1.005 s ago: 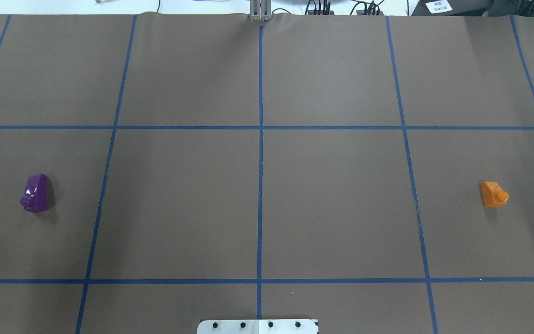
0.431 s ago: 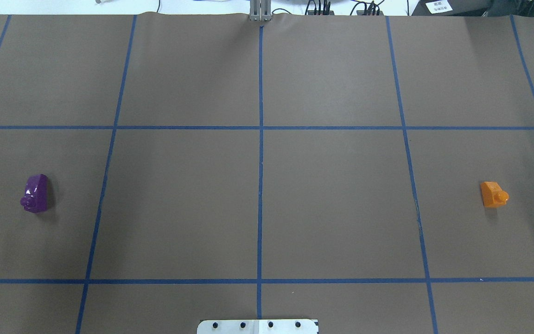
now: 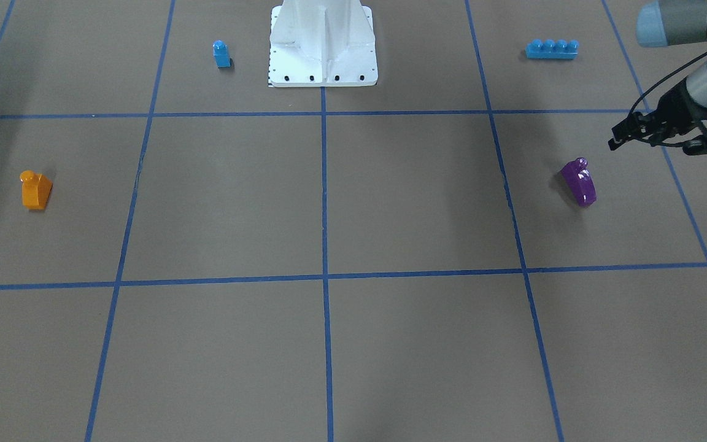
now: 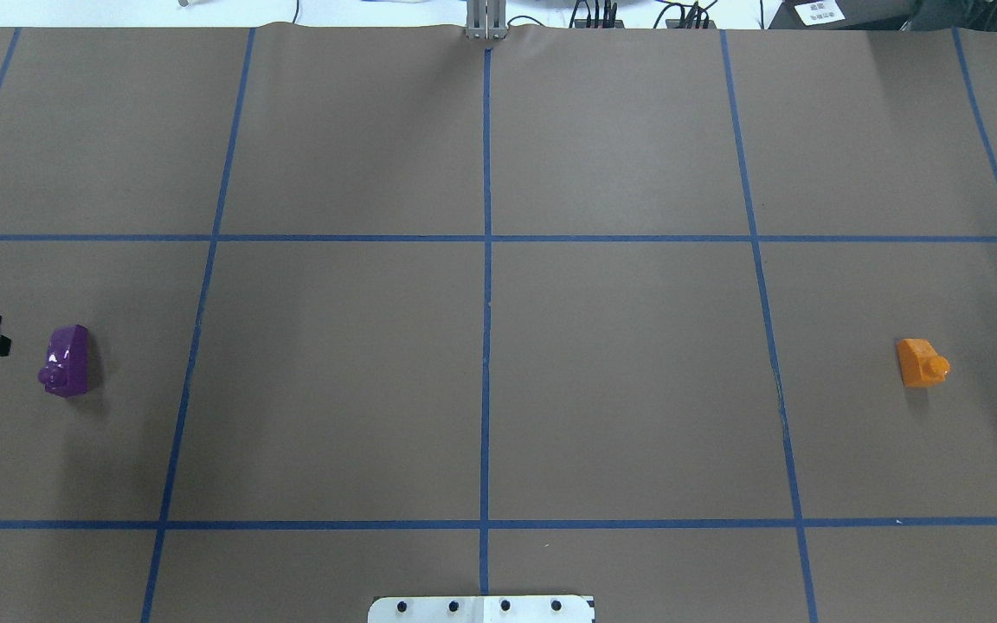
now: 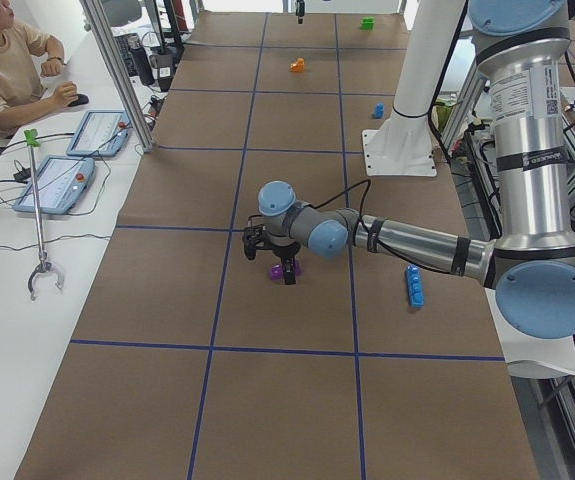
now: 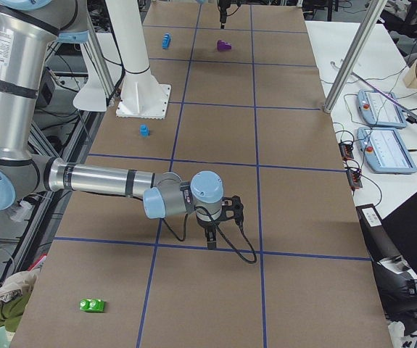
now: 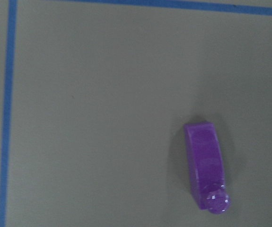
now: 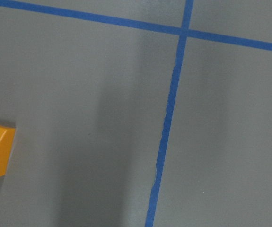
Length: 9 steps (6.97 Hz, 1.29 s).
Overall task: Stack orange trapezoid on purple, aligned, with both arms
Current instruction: 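Lower the left gripper onto the purple trapezoid and grasp it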
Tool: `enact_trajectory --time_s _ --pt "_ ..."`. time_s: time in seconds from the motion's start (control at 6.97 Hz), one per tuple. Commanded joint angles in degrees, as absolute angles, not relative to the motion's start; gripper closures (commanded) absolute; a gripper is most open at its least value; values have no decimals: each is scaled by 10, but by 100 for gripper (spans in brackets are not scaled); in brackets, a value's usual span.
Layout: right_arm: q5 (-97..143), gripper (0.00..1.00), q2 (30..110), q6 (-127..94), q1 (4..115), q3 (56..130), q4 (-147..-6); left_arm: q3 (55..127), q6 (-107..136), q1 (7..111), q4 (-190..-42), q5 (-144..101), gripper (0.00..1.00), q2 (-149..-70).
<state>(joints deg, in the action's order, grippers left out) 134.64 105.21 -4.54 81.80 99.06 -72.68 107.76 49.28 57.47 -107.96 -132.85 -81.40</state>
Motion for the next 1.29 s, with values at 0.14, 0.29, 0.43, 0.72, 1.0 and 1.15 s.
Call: enact_trajectory --time_s 0.14,0.29,0.43,0.72,1.0,1.15 --pt "1346 0 1052 -46 817 988 -727 1020 603 482 -1104 -1275 1 -870" --pt "1347 0 1052 -46 817 989 -727 1019 599 482 -1104 -1264 1 -866" --pt "1349 0 1052 -46 817 989 -727 1001 599 482 -1107 -1264 2 -871" --pt "1349 0 1052 -46 817 989 -727 982 607 481 -1121 -1265 30 -881" --pt "1349 0 1051 -46 817 989 -727 981 606 481 -1119 -1271 100 -883" --pt "1349 0 1051 -46 817 989 -727 991 602 483 -1119 -1272 100 -884"
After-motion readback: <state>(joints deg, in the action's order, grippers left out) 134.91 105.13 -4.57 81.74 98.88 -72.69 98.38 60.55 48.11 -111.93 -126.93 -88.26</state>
